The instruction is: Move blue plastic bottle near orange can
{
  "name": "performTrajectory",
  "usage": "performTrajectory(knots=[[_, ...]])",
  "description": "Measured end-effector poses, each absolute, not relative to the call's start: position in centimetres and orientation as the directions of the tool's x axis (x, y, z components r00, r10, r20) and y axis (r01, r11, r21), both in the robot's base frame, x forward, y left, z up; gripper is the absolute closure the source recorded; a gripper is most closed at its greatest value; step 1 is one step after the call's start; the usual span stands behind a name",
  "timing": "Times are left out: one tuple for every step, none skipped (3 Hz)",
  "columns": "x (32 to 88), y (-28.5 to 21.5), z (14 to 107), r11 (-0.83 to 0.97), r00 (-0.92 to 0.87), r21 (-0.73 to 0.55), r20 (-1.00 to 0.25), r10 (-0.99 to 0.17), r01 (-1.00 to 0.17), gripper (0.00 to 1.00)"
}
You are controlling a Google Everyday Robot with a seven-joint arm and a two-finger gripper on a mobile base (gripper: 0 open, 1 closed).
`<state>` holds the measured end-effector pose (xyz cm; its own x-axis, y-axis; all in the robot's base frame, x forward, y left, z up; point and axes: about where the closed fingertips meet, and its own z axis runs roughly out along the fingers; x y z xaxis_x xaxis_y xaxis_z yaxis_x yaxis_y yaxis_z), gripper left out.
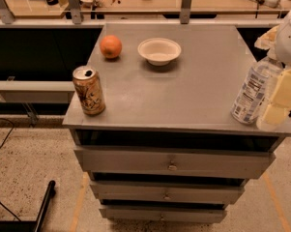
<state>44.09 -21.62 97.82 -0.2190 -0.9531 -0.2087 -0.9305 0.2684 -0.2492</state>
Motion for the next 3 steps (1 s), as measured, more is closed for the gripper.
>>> performTrajectory(knots=[[45.0, -21.5, 98.4, 0.264, -0.211, -0.26, -0.215, -0.954, -0.929, 0.0], [46.5, -20.9, 99.0, 0.258, -0.2, -0.27, -0.224, -0.954, -0.928, 0.0], [49.0, -22.4, 99.4, 0.325, -0.256, -0.267, -0.261, -0.931, -0.907, 0.0]])
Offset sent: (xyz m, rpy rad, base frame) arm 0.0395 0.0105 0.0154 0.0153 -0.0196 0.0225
